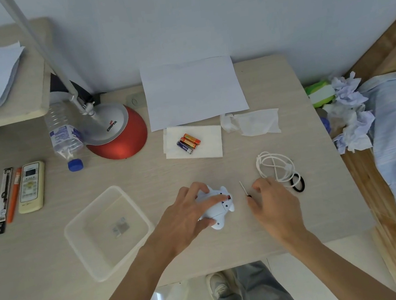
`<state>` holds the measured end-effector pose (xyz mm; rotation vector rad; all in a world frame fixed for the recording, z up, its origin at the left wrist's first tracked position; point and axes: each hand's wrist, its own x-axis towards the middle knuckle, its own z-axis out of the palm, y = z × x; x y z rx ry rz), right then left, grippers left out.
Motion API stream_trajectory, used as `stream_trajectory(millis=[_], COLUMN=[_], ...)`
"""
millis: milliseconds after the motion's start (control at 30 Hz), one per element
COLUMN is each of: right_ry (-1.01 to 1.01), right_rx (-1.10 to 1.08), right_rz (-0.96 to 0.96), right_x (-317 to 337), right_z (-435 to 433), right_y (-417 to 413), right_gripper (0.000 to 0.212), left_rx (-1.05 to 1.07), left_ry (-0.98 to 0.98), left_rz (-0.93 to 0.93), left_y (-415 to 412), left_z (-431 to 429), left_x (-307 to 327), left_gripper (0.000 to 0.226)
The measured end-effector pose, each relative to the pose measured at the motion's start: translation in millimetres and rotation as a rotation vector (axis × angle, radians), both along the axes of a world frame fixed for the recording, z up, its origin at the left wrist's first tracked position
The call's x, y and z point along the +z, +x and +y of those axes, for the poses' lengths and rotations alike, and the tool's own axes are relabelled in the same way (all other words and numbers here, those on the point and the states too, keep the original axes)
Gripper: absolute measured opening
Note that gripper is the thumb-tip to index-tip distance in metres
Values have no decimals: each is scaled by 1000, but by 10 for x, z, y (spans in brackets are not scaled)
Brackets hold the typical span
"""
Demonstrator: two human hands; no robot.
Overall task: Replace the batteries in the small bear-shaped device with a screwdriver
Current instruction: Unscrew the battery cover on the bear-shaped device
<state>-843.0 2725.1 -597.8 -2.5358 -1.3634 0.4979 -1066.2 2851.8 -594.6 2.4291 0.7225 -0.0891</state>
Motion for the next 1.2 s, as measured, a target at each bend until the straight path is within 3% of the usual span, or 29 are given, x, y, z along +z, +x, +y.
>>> stream_trajectory(millis=[100, 200, 300, 533, 1200], right_ry=[134, 126, 65, 5, 34], right_rx=[120, 245, 314, 330, 337], right_rz=[134, 522, 627, 675, 669], right_x=[8, 4, 4, -85, -167], right_z=[-42, 8, 116, 294, 338], right_y=[-34, -64, -77, -58, -36], right_gripper=[35, 69, 84, 67, 62], left_rx=[-27, -44, -72, -97, -8], left_ry=[0, -12, -12, -55, -139], left_rz=[12, 17, 44, 101, 11], left_y=[25, 35, 76, 180, 39], left_z=[32, 68, 108, 149, 79], left_x=[29, 48, 64, 136, 33], left_gripper=[59, 63, 65, 62, 57])
